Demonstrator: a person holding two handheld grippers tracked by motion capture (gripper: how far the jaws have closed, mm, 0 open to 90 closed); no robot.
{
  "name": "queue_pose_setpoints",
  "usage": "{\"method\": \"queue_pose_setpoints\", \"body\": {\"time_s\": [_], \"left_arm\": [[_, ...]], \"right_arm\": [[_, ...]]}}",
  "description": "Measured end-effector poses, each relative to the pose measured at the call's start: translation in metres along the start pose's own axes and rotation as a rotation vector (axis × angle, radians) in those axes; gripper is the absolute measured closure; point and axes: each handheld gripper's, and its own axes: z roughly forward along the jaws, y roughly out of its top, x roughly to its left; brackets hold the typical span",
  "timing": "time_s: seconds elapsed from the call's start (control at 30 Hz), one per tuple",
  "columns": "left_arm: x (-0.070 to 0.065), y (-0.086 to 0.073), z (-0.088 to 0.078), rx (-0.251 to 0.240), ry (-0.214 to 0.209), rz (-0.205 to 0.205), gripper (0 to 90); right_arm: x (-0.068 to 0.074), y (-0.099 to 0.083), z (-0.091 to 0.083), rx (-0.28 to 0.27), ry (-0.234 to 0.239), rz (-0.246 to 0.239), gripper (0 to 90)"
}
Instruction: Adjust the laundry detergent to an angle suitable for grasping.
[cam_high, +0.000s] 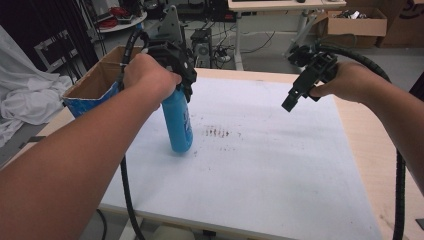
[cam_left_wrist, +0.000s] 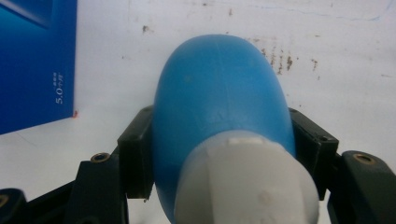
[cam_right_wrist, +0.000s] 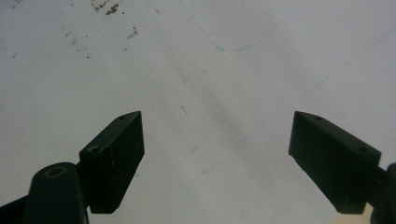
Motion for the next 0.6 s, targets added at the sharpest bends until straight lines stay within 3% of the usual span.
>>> {"method": "queue_pose_setpoints", "body": {"time_s": [0.37,0.6], "left_arm": [[0.006,0.009,-0.032,-0.005,-0.013,0.072,37.6],[0.012,0.015,-0.056,-0.038,-0.005,0.086,37.7]], "right_arm": [[0.000,0.000,-0.003,-0.005,-0.002,-0.002,18.5],[-0.002,-0.001,-0.003,-0.004,-0.003,0.004,18.6]]}}
